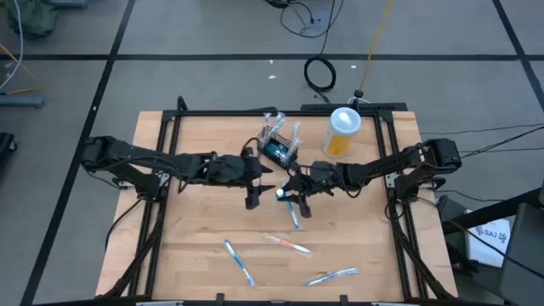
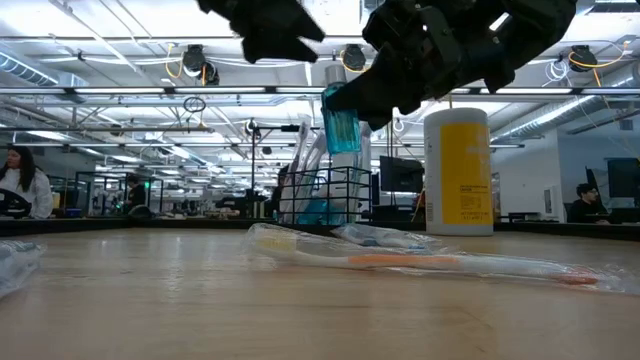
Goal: Pick & Place toothbrushing station
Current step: Put the blue mouthwash bottle into the black organizer
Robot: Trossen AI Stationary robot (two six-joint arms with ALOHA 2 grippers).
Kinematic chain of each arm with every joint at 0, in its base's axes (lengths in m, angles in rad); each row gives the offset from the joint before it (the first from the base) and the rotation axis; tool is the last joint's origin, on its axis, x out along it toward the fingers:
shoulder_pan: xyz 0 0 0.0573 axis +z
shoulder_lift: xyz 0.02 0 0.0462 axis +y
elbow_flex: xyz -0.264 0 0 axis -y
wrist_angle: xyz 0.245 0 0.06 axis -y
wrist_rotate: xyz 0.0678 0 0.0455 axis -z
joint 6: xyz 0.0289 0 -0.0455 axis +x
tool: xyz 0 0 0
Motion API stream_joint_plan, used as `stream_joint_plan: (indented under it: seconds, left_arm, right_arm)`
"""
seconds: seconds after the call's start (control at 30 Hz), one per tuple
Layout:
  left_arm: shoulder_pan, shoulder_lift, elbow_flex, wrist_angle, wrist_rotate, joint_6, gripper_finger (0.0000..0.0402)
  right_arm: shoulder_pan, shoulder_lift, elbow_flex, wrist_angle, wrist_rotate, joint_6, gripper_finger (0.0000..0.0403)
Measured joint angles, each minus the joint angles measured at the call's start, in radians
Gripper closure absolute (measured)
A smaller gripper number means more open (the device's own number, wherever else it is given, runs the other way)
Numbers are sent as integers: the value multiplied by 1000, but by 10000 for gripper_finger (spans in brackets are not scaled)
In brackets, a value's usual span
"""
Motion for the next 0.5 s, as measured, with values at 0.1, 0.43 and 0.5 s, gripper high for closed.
stream_joint_plan:
  seconds: [0.1, 0.43, 0.5]
  left_arm:
    - [0, 62, 49, -22, 37, -16, 160]
    - [0, 181, 98, -31, 88, -62, 160]
    - [0, 182, 98, -35, 93, -79, 160]
  right_arm:
    - [5, 0, 0, -7, 2, -13, 314]
    - [13, 0, -2, -36, 4, -24, 314]
    - [13, 0, -2, -36, 5, -25, 314]
